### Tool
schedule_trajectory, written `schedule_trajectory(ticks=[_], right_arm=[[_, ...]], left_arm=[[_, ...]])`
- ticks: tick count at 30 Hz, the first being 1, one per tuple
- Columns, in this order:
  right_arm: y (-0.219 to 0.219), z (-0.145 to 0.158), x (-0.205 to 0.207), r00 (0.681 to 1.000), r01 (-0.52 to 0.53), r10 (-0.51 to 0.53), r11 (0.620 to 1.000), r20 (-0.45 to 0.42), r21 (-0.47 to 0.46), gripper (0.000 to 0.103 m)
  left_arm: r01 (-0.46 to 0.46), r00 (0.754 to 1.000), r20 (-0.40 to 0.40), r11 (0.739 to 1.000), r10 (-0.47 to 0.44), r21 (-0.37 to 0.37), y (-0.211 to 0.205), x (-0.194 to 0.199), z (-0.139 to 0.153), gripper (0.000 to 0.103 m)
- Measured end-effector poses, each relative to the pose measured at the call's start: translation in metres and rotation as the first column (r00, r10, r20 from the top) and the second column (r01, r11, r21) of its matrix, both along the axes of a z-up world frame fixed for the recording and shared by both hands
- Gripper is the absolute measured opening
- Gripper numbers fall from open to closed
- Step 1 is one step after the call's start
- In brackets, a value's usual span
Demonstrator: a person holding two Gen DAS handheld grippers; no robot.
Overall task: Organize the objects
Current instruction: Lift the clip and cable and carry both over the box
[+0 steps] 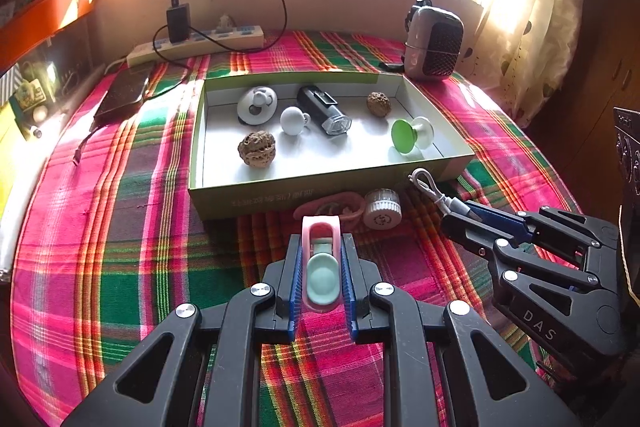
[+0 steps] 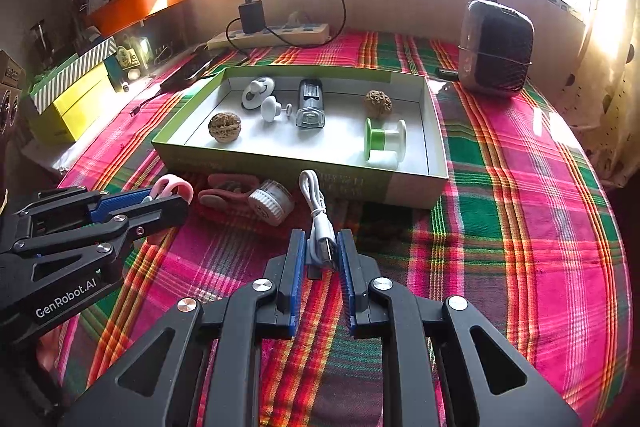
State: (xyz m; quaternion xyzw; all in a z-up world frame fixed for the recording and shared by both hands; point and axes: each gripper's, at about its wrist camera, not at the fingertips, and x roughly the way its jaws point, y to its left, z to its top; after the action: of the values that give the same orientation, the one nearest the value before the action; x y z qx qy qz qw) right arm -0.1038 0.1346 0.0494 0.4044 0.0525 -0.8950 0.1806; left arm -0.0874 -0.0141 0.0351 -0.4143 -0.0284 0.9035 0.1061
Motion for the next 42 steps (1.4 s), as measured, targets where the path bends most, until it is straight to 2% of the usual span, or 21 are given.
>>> schedule_trajectory(ticks=[12, 22, 33, 42], right_arm=[[0.008, 0.023, -0.019, 0.999, 0.021, -0.022, 1.000, -0.041, -0.011, 0.017], [0.004, 0.029, -0.058, 1.000, 0.017, -0.018, 0.999, -0.024, -0.034, 0.017], [-0.011, 0.017, -0.110, 0.999, 0.012, -0.011, 0.999, 0.031, -0.034, 0.017], [-0.019, 0.003, -0.134, 0.997, 0.015, -0.013, 0.999, 0.076, -0.031, 0.017]], left_arm=[[-0.002, 0.999, -0.038, 1.000, 0.002, 0.007, 0.002, -0.024, 0.020, 0.016], [0.000, 1.000, -0.024, 1.000, 0.000, 0.002, 0.008, -0.057, 0.018, 0.016], [-0.002, 1.000, 0.008, 1.000, 0.003, -0.005, 0.012, -0.088, 0.004, 0.016], [0.001, 0.999, 0.035, 1.000, -0.001, -0.017, 0.015, -0.103, -0.007, 0.016]])
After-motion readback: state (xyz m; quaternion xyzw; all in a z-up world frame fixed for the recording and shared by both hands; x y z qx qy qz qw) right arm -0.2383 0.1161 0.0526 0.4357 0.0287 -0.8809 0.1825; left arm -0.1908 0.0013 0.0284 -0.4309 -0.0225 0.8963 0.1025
